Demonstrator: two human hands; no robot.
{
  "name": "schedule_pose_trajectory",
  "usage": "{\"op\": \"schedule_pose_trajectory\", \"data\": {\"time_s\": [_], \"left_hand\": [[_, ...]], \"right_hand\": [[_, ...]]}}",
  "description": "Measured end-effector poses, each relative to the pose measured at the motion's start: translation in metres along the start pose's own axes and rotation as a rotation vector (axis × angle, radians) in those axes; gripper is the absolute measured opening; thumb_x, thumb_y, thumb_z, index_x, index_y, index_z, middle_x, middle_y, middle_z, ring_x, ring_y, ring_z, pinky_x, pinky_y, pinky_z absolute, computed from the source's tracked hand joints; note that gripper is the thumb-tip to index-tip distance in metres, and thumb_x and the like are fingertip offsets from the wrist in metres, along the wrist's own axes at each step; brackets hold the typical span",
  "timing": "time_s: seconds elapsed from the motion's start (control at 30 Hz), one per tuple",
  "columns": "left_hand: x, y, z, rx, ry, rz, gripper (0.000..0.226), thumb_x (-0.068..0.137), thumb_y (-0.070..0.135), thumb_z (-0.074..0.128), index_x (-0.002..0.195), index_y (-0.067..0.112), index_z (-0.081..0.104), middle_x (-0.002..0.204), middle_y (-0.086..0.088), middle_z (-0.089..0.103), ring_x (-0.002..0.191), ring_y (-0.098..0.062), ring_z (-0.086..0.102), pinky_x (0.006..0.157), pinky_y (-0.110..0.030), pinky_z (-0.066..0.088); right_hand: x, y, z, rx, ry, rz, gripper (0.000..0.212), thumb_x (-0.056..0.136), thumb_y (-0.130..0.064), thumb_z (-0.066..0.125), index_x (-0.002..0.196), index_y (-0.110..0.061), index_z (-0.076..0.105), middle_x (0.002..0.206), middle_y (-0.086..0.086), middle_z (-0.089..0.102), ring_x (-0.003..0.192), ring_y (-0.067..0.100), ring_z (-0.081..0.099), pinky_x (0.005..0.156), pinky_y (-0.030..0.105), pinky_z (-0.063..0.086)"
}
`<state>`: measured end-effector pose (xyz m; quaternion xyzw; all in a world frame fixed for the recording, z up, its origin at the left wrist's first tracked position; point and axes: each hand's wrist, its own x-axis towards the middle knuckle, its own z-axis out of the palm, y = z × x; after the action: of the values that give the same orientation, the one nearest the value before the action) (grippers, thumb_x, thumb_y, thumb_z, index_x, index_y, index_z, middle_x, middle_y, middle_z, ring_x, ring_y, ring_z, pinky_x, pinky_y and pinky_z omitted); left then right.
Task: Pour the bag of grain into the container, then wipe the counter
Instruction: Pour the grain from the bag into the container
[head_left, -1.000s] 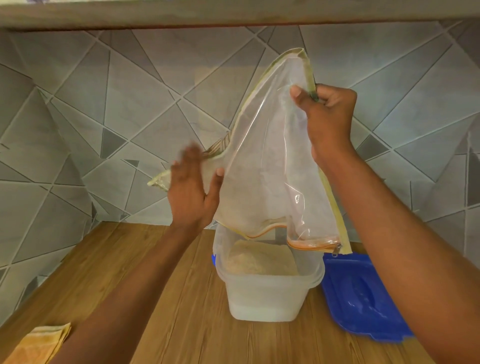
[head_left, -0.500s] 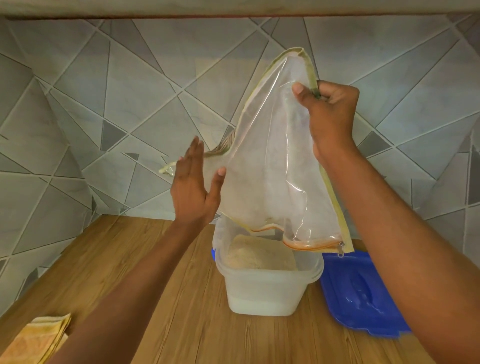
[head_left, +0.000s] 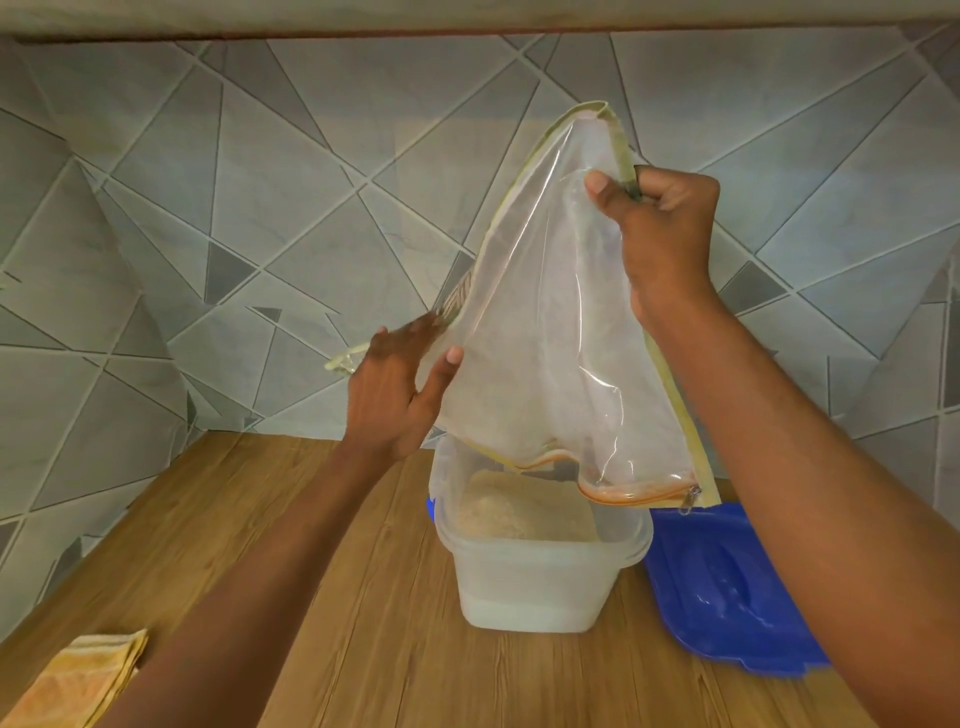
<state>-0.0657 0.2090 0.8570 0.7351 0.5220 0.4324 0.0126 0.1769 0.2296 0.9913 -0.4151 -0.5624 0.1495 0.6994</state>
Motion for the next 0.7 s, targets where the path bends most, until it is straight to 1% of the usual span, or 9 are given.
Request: {"op": "schedule_pose_trajectory", "data": {"time_s": [0.13, 0.23, 0.3, 0.37, 0.43, 0.5, 0.57, 0.63, 0.7], "left_hand": [[0.004, -0.002, -0.008, -0.081, 0.044, -0.053, 0.074, 0.091, 0.070, 0.044, 0.151, 0.028, 0.040, 0.154, 0.003, 0.048, 0.143, -0.022, 0.040, 0.121, -0.055, 0.028], [0.021, 0.000, -0.021, -0.311, -0.126, -0.017, 0.095, 0.080, 0.068, 0.064, 0.156, 0.039, 0.015, 0.163, 0.011, 0.027, 0.150, -0.017, 0.029, 0.120, -0.060, 0.027], [0.037, 0.011, -0.030, -0.417, -0.193, -0.010, 0.106, 0.075, 0.060, 0.076, 0.156, 0.039, 0.011, 0.164, 0.014, 0.022, 0.151, -0.012, 0.027, 0.122, -0.052, 0.028], [0.053, 0.029, -0.037, -0.456, -0.178, 0.032, 0.105, 0.073, 0.052, 0.083, 0.154, 0.039, 0.018, 0.159, 0.015, 0.031, 0.146, -0.010, 0.036, 0.114, -0.037, 0.039], [0.066, 0.047, -0.042, -0.505, -0.131, 0.035, 0.087, 0.075, 0.045, 0.086, 0.146, 0.036, 0.037, 0.143, 0.014, 0.052, 0.129, -0.006, 0.055, 0.101, -0.029, 0.052], [0.078, 0.061, -0.043, -0.600, -0.052, -0.031, 0.059, 0.080, 0.035, 0.085, 0.131, 0.021, 0.059, 0.120, 0.005, 0.071, 0.104, -0.012, 0.071, 0.086, -0.035, 0.063], [0.089, 0.068, -0.042, -0.653, 0.065, -0.076, 0.034, 0.087, 0.027, 0.079, 0.114, 0.008, 0.070, 0.101, -0.004, 0.077, 0.087, -0.018, 0.076, 0.076, -0.042, 0.064], [0.098, 0.069, -0.039, -0.671, 0.148, -0.102, 0.027, 0.091, 0.027, 0.074, 0.105, 0.005, 0.072, 0.093, -0.006, 0.076, 0.079, -0.020, 0.075, 0.071, -0.043, 0.064], [0.103, 0.068, -0.036, -0.640, 0.189, -0.129, 0.027, 0.093, 0.031, 0.072, 0.103, 0.006, 0.074, 0.090, -0.008, 0.076, 0.077, -0.022, 0.075, 0.069, -0.045, 0.064]], "right_hand": [[0.008, 0.003, -0.004, 0.010, -0.063, 0.000, 0.056, 0.079, -0.030, 0.082, 0.078, 0.019, 0.055, 0.071, 0.007, 0.041, 0.067, 0.020, 0.045, 0.068, 0.040, 0.056], [0.014, -0.004, -0.003, -0.019, -0.174, -0.028, 0.045, 0.081, -0.022, 0.081, 0.069, 0.013, 0.055, 0.070, 0.006, 0.034, 0.066, 0.018, 0.038, 0.065, 0.029, 0.045], [0.020, -0.011, 0.001, -0.058, -0.249, -0.088, 0.043, 0.080, -0.023, 0.082, 0.073, 0.014, 0.061, 0.071, 0.003, 0.035, 0.067, 0.015, 0.037, 0.065, 0.025, 0.038], [0.028, -0.020, 0.006, -0.100, -0.297, -0.166, 0.047, 0.080, -0.027, 0.082, 0.076, 0.016, 0.061, 0.070, 0.001, 0.035, 0.065, 0.014, 0.036, 0.064, 0.024, 0.035], [0.038, -0.029, 0.009, -0.176, -0.325, -0.245, 0.045, 0.081, -0.027, 0.082, 0.072, 0.013, 0.062, 0.062, -0.010, 0.036, 0.058, 0.005, 0.033, 0.058, 0.020, 0.033], [0.047, -0.038, 0.010, -0.279, -0.325, -0.310, 0.047, 0.080, -0.030, 0.082, 0.067, 0.009, 0.060, 0.051, -0.014, 0.031, 0.051, 0.002, 0.029, 0.052, 0.015, 0.026], [0.057, -0.039, 0.007, -0.417, -0.283, -0.353, 0.050, 0.078, -0.039, 0.082, 0.062, 0.000, 0.056, 0.050, -0.010, 0.031, 0.055, 0.004, 0.028, 0.053, 0.021, 0.026], [0.064, -0.034, 0.000, -0.587, -0.224, -0.376, 0.040, 0.077, -0.048, 0.080, 0.069, -0.014, 0.061, 0.059, -0.008, 0.045, 0.066, 0.015, 0.041, 0.059, 0.029, 0.038], [0.055, -0.025, -0.010, -0.696, -0.167, -0.434, 0.032, 0.078, -0.041, 0.081, 0.098, -0.018, 0.071, 0.085, 0.000, 0.065, 0.081, 0.021, 0.057, 0.073, 0.036, 0.052]]}}
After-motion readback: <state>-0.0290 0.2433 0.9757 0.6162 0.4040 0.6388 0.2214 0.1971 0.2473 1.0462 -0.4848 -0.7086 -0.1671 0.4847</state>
